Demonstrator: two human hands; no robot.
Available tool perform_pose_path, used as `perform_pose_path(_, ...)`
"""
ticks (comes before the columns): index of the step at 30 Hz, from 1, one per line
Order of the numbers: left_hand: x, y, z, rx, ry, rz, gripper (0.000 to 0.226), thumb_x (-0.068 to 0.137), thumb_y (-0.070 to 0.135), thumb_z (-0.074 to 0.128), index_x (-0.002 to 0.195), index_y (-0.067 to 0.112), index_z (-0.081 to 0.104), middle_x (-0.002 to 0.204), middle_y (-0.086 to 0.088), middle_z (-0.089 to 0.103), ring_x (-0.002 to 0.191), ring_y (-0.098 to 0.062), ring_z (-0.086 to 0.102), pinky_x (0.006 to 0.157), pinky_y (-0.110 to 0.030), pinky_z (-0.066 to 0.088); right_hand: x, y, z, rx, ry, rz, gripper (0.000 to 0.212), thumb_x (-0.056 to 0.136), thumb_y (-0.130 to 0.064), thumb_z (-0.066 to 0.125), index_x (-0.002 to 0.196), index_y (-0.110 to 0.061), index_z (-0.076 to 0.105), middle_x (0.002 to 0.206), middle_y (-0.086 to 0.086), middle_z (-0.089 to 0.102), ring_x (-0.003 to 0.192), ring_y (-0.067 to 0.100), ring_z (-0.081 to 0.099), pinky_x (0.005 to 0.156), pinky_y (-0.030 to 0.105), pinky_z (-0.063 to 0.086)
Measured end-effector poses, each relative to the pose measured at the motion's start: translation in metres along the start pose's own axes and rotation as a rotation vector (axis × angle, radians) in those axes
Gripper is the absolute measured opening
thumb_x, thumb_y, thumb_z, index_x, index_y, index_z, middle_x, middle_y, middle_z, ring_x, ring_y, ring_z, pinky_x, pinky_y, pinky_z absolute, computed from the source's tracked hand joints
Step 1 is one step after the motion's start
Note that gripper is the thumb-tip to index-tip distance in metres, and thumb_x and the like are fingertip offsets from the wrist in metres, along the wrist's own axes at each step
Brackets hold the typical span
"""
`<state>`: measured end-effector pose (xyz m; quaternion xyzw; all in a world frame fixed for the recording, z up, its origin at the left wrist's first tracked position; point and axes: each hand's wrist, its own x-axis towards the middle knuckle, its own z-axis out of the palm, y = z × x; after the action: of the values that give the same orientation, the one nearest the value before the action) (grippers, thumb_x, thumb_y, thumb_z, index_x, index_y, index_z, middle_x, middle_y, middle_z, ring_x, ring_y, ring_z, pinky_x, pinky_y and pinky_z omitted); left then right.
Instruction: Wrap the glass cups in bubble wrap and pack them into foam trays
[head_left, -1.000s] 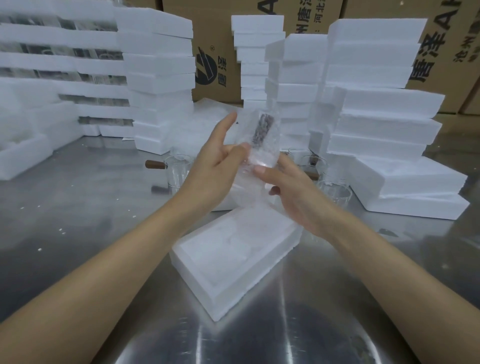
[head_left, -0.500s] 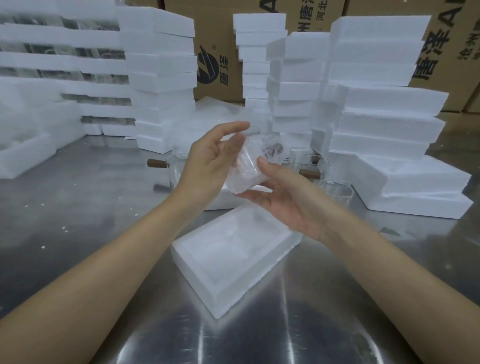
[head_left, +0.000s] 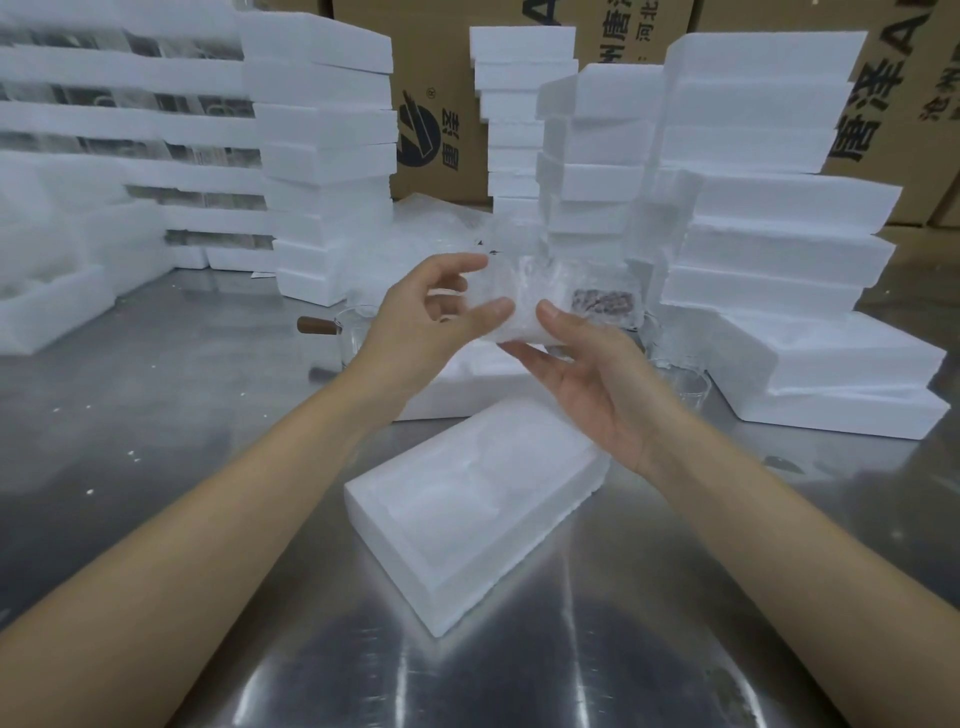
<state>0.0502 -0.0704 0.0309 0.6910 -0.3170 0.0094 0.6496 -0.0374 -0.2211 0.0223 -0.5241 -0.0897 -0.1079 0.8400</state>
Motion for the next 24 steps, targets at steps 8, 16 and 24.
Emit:
perform_pose_path(8, -0.003, -0.001, 0.004, -0.325, 0.153, -0.051, 0.033, 0.068, 0.027, 0.076, 0.096, 0.015, 0.062, 0.082, 0.001, 0.069, 0.076, -0.01, 0.069, 0.072, -0.021, 0.055, 0.001, 0.001, -0.001, -0.037, -0.033, 0.02, 0.044, 0.091, -0.011, 0.061, 0.13, 0.008, 0.05, 0.129, 0.018, 0.06, 0.122, 0.026, 0.057, 0.107, 0.04, 0.043)
perform_pose_path(16, -0.01, 0.005, 0.006, -0.084, 0.18, -0.01, 0.01, 0.093, 0.014, 0.064, 0.087, 0.013, 0.072, 0.08, -0.002, 0.075, 0.078, -0.014, 0.072, 0.069, -0.016, 0.055, 0.0, 0.008, -0.003, -0.381, 0.154, 0.005, 0.055, 0.078, -0.025, 0.078, 0.119, 0.006, 0.057, 0.115, 0.015, 0.069, 0.11, 0.024, 0.065, 0.104, 0.041, 0.046)
perform_pose_path(24, -0.015, 0.016, 0.009, 0.382, 0.074, 0.055, 0.047, 0.066, 0.058, 0.074, 0.104, 0.032, 0.069, 0.111, 0.016, 0.067, 0.086, 0.019, 0.056, 0.07, 0.005, 0.035, -0.001, 0.005, -0.006, -0.817, 0.179, -0.093, 0.04, 0.076, -0.038, 0.079, 0.05, -0.031, 0.049, 0.038, -0.018, 0.033, 0.032, 0.002, 0.03, 0.036, 0.01, 0.022)
